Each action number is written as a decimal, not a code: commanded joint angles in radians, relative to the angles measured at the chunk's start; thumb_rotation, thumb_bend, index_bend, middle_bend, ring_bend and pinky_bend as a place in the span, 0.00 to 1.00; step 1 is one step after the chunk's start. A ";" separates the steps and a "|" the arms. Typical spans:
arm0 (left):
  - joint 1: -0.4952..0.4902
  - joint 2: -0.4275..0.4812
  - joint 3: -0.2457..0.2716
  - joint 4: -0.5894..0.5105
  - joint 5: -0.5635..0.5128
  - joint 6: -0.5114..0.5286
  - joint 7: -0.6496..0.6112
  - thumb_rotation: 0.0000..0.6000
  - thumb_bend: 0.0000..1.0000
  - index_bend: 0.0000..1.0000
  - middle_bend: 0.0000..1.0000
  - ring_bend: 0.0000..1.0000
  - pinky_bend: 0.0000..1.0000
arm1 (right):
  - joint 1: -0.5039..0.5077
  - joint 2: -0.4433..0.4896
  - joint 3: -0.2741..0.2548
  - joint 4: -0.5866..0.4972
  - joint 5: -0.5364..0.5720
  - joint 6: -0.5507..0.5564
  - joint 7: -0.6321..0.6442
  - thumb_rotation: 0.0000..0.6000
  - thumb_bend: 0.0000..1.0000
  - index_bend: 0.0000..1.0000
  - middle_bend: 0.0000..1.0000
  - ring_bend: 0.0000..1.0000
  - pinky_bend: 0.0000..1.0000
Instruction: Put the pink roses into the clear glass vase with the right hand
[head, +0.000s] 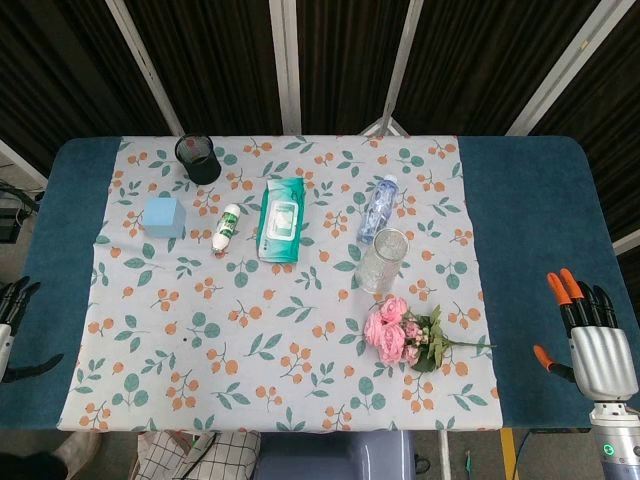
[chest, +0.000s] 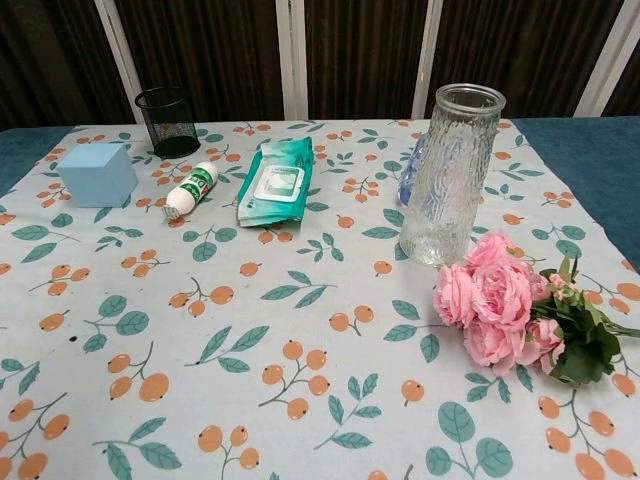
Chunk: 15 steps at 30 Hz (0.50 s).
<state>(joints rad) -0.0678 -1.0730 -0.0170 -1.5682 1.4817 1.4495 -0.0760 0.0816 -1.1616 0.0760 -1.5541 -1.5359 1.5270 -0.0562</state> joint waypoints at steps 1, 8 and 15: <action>-0.001 0.000 -0.001 0.000 -0.001 -0.001 0.002 1.00 0.00 0.00 0.00 0.00 0.00 | 0.000 -0.001 0.000 0.002 0.000 0.001 0.001 1.00 0.25 0.00 0.00 0.00 0.00; -0.006 -0.002 -0.005 -0.002 -0.005 -0.006 0.008 1.00 0.00 0.00 0.00 0.00 0.00 | -0.001 -0.001 0.003 0.002 0.007 0.001 0.007 1.00 0.25 0.00 0.00 0.00 0.00; -0.003 -0.002 -0.004 -0.003 -0.004 -0.002 0.002 1.00 0.00 0.00 0.00 0.00 0.00 | 0.000 0.004 -0.003 -0.006 -0.016 0.008 0.031 1.00 0.25 0.00 0.00 0.00 0.00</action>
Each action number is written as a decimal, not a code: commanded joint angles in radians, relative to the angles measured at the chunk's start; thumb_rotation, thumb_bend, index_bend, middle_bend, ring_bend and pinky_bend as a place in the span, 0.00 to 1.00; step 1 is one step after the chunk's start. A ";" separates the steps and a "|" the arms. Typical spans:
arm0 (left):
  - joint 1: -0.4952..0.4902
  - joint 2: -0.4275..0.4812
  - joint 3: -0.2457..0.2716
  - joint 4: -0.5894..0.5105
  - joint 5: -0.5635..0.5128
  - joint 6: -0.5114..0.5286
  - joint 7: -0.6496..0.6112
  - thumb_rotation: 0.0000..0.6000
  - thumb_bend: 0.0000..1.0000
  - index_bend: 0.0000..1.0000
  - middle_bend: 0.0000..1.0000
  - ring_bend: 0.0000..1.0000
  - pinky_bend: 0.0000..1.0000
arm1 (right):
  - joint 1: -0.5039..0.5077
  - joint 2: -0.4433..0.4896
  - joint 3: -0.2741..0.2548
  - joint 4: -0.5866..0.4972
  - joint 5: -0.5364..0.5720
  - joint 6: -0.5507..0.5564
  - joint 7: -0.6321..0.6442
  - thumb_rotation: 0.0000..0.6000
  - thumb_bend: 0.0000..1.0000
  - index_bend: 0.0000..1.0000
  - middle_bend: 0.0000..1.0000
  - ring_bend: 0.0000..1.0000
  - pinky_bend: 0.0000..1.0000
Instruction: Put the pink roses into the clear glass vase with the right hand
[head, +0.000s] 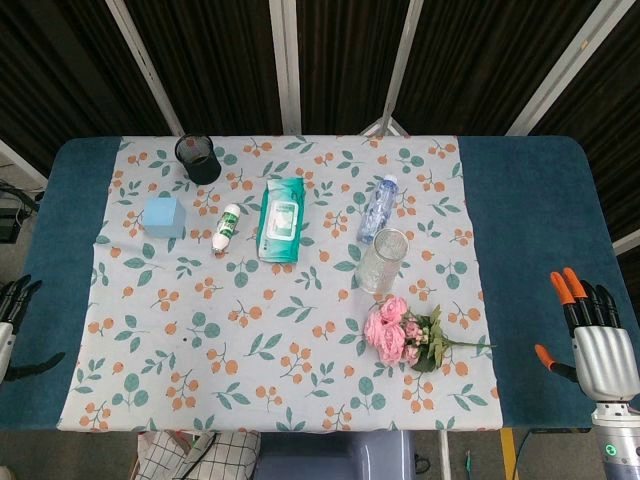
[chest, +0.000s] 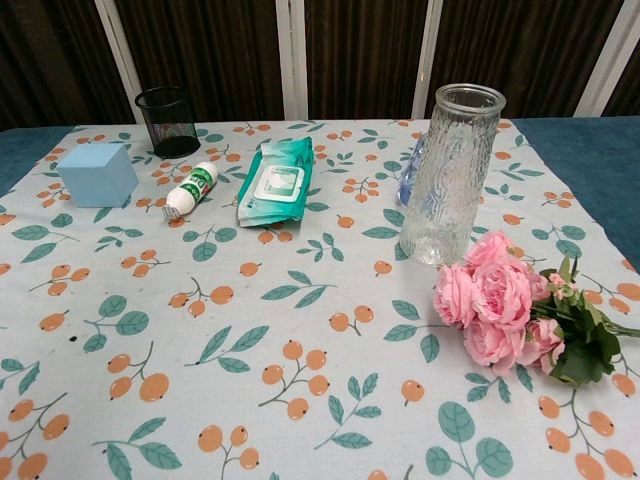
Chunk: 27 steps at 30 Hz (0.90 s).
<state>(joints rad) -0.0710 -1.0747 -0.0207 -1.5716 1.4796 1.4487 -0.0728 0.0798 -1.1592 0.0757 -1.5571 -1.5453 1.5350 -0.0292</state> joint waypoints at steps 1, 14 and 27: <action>0.000 0.000 -0.001 0.000 -0.003 -0.002 -0.003 1.00 0.00 0.00 0.00 0.00 0.00 | 0.002 0.002 -0.004 -0.006 -0.009 -0.001 0.004 1.00 0.25 0.00 0.00 0.00 0.00; 0.006 0.009 0.005 -0.007 0.004 0.004 -0.024 1.00 0.00 0.00 0.00 0.00 0.00 | 0.061 0.037 -0.048 -0.196 -0.011 -0.163 0.012 1.00 0.24 0.00 0.00 0.00 0.00; 0.004 0.013 0.008 -0.005 0.016 0.004 -0.046 1.00 0.00 0.00 0.00 0.00 0.00 | 0.165 -0.113 -0.024 -0.207 0.068 -0.326 -0.150 1.00 0.24 0.00 0.06 0.05 0.02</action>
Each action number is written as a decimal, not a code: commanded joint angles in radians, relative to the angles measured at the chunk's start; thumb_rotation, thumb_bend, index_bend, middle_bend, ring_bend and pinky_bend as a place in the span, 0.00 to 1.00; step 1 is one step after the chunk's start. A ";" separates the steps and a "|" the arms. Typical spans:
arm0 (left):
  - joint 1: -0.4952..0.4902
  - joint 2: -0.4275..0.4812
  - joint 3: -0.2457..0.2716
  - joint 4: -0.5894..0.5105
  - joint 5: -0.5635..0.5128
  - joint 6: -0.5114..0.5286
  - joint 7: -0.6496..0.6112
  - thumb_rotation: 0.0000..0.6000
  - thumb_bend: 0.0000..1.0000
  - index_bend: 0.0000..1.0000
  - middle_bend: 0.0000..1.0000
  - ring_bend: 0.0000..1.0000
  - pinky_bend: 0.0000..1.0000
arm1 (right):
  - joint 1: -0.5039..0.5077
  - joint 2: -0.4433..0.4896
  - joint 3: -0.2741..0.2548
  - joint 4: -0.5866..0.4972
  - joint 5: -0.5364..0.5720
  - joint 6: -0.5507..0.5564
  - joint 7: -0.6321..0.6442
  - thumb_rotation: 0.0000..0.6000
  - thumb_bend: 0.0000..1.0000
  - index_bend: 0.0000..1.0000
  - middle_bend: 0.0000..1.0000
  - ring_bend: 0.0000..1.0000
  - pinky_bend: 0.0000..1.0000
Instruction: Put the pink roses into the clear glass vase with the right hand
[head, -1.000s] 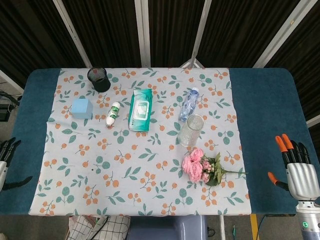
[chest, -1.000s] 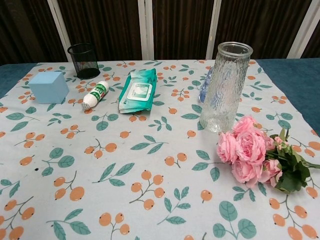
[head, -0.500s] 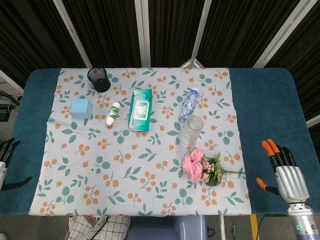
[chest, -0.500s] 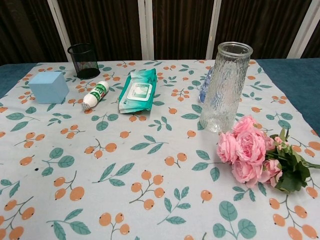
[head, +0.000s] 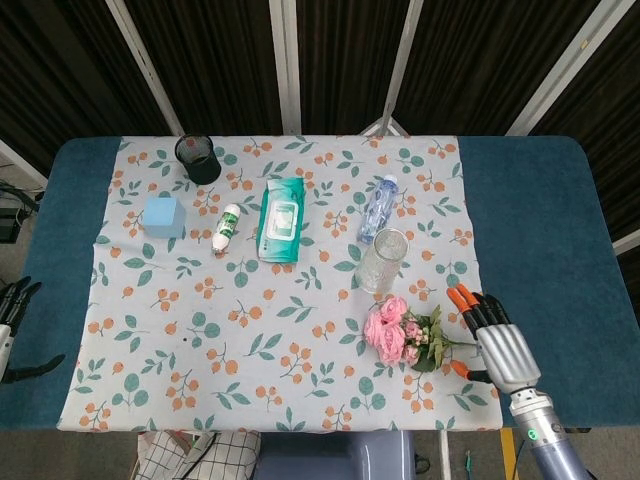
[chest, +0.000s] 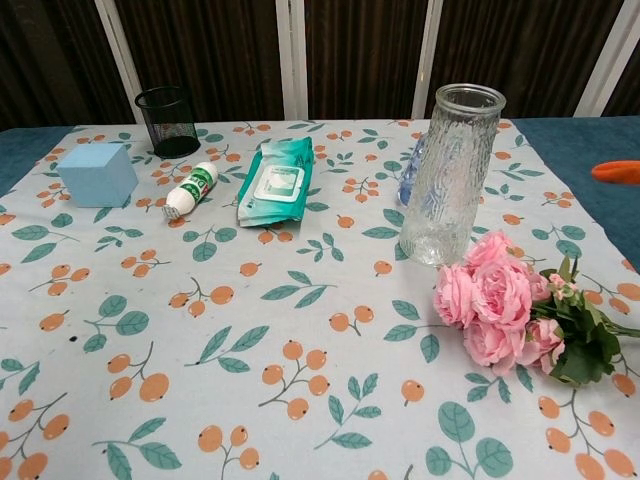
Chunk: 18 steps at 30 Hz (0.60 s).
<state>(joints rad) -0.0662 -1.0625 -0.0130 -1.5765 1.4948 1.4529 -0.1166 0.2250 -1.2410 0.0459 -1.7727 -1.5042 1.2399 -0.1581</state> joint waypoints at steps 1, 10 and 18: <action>-0.001 0.001 0.000 0.001 0.002 0.000 -0.004 1.00 0.00 0.00 0.00 0.00 0.00 | 0.024 -0.042 0.006 0.012 0.037 -0.041 -0.026 1.00 0.24 0.00 0.07 0.05 0.02; -0.005 0.004 0.001 0.004 0.003 -0.010 -0.019 1.00 0.00 0.00 0.00 0.00 0.00 | 0.071 -0.149 0.015 0.068 0.092 -0.106 -0.082 1.00 0.24 0.04 0.11 0.08 0.02; -0.007 0.004 -0.002 0.013 0.002 -0.009 -0.029 1.00 0.00 0.00 0.00 0.00 0.00 | 0.102 -0.239 0.031 0.145 0.137 -0.136 -0.103 1.00 0.24 0.15 0.20 0.16 0.08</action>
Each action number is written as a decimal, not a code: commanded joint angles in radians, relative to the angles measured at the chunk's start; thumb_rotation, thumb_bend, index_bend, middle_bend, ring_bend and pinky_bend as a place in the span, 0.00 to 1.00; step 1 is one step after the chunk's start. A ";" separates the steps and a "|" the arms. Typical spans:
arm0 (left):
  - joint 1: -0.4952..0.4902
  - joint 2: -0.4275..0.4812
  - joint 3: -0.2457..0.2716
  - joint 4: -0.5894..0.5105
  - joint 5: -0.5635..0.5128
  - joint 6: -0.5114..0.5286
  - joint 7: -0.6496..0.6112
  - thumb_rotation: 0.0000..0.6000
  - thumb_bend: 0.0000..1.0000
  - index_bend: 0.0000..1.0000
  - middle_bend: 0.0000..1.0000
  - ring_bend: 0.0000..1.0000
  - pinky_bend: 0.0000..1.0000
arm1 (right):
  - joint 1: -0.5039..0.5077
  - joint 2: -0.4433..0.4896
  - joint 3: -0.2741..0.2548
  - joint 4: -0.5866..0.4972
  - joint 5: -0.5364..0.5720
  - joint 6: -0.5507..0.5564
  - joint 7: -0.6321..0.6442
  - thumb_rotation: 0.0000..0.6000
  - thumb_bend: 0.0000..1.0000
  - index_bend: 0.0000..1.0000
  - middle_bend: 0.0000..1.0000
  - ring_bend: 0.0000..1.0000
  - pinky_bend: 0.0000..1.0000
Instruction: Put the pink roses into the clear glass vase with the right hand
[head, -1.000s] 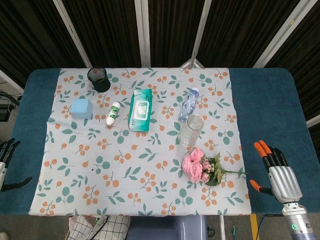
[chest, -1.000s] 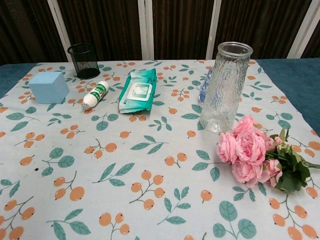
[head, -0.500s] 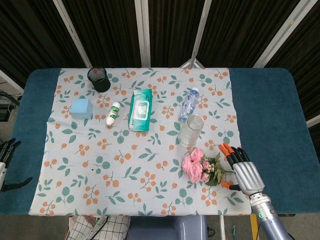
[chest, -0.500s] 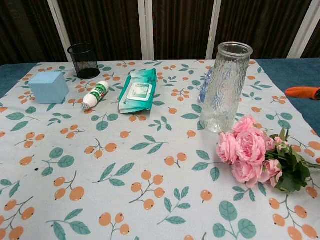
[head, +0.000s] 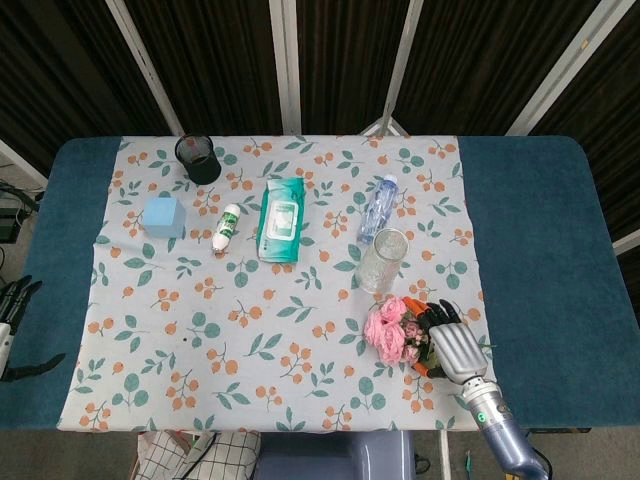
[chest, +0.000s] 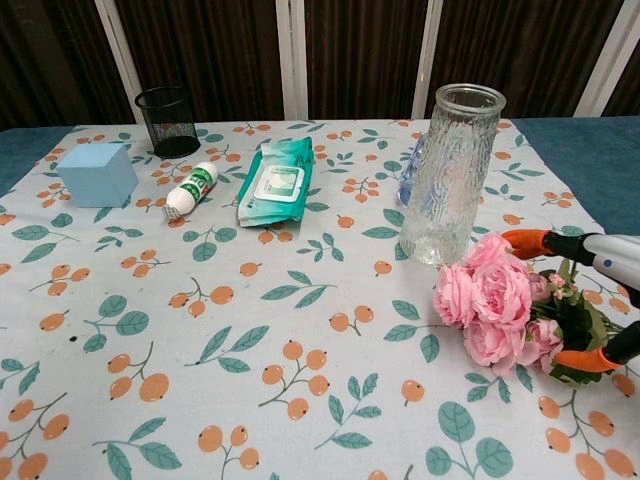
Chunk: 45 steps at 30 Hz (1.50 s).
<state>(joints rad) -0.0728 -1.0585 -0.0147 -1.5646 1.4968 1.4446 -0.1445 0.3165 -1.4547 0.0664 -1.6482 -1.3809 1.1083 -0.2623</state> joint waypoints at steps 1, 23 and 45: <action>-0.001 0.000 0.000 0.001 0.000 -0.001 -0.002 1.00 0.00 0.00 0.00 0.00 0.00 | 0.013 -0.033 0.013 0.027 0.017 -0.005 0.006 1.00 0.24 0.16 0.21 0.16 0.08; -0.003 0.002 0.001 -0.001 -0.004 -0.009 -0.003 1.00 0.00 0.00 0.00 0.00 0.00 | 0.046 -0.095 0.026 0.079 0.039 0.004 0.022 1.00 0.27 0.53 0.53 0.48 0.32; -0.002 0.002 0.003 -0.014 -0.013 -0.015 0.005 1.00 0.00 0.00 0.00 0.00 0.00 | -0.032 0.231 0.397 -0.364 0.249 0.192 0.548 1.00 0.28 0.53 0.53 0.48 0.32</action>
<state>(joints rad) -0.0749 -1.0561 -0.0115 -1.5780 1.4839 1.4302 -0.1398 0.3026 -1.2758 0.3990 -1.9701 -1.1920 1.2765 0.1979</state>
